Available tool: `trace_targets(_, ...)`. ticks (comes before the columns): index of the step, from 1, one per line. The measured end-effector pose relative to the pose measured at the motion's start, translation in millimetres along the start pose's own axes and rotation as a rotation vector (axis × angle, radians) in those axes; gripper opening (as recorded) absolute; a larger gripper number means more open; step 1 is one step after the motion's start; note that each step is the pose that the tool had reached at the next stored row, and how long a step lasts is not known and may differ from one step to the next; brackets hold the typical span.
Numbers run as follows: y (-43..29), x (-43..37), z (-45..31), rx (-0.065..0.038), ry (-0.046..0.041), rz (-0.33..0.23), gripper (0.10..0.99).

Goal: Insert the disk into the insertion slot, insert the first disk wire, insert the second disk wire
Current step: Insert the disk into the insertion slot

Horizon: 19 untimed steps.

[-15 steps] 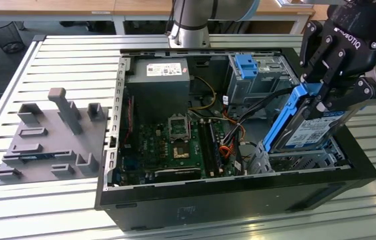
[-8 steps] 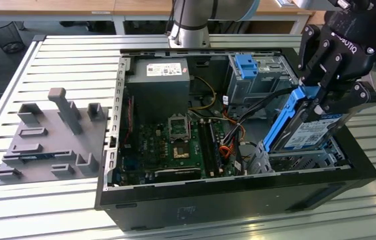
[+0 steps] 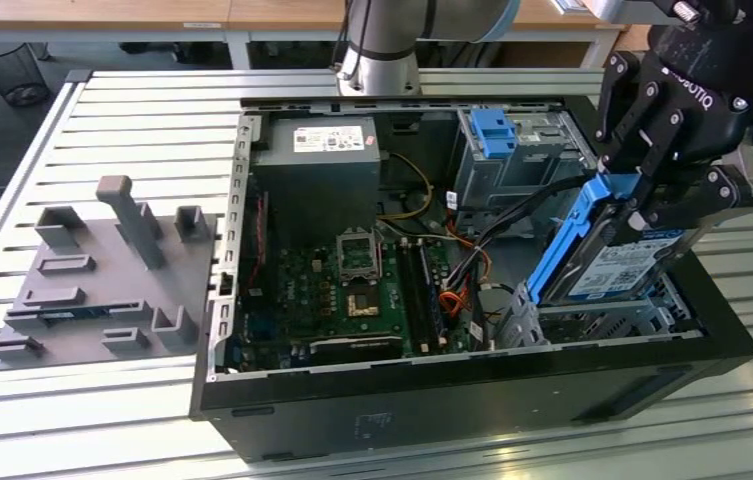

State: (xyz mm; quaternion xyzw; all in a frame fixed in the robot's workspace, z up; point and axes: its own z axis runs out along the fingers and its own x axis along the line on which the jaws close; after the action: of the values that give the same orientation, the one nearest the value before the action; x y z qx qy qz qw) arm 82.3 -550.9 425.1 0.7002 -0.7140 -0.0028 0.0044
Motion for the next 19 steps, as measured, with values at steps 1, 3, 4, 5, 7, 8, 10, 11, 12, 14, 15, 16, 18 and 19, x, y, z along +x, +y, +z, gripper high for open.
trace_targets(1,0.0,0.0,0.0,0.000,0.0000,0.000,0.369)
trace_targets(3,0.0,0.0,0.2,0.000,-0.0001,0.000,0.369)
trace_targets(4,0.0,0.0,0.3,0.000,-0.0001,0.000,0.369)
trace_targets(5,0.0,0.0,0.4,0.000,-0.0001,0.000,0.369)
trace_targets(7,0.0,0.0,0.6,0.000,-0.0001,0.000,0.369)
trace_targets(8,0.0,0.0,0.7,0.000,-0.0001,0.000,0.369)
trace_targets(10,0.0,0.0,1.1,0.000,-0.0001,0.000,0.369)
trace_targets(11,0.0,0.0,1.3,0.000,-0.0001,0.000,0.369)
trace_targets(12,0.0,0.0,1.5,0.000,-0.0001,0.000,0.369)
trace_targets(14,0.0,0.0,1.9,0.000,-0.0001,0.000,0.369)
trace_targets(15,0.0,0.0,2.2,0.000,-0.0001,0.000,0.369)
trace_targets(16,0.0,0.0,2.6,0.000,-0.0002,0.000,0.369)
trace_targets(18,0.0,0.0,3.3,0.000,-0.0001,0.000,0.369)
trace_targets(19,0.0,0.0,3.8,0.000,-0.0002,0.000,0.369)
